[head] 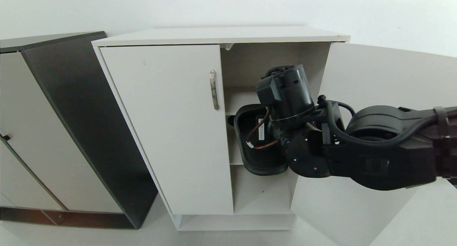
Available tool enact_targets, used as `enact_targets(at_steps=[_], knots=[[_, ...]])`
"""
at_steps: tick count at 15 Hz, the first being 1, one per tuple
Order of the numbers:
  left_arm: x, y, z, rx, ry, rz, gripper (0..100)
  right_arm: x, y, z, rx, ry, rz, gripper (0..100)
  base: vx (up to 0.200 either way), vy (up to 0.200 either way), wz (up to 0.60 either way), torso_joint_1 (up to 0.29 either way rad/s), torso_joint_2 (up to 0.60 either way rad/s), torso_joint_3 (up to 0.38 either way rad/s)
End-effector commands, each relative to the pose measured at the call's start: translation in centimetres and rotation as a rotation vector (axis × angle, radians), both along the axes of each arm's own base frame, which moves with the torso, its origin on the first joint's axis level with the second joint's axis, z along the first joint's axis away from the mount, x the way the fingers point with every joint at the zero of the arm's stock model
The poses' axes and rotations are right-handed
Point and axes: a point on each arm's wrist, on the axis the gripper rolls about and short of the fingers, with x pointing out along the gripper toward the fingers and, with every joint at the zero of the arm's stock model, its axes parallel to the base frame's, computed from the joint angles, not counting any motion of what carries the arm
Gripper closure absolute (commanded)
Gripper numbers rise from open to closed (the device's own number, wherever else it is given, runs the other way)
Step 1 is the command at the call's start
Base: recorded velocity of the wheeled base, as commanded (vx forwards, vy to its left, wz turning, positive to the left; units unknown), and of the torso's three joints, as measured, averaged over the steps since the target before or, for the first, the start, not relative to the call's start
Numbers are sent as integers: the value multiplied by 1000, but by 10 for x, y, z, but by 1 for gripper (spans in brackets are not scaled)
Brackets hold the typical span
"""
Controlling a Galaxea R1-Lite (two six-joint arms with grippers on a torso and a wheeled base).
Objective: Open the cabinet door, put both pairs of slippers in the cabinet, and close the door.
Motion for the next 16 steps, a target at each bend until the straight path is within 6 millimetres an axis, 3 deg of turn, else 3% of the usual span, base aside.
enact_targets(at_steps=[1, 7, 16], knots=[[0, 0, 0, 0, 0, 1, 100, 10, 8, -6, -6, 2, -12, 100, 0, 0, 0, 0, 0, 0], [0, 0, 0, 0, 0, 0, 100, 16, 8, -12, -20, 4, -41, 100, 0, 0, 0, 0, 0, 0], [0, 0, 0, 1, 1, -2, 100, 25, 4, -18, -28, 14, -62, 100, 200, 0, 0, 0, 3, 4]])
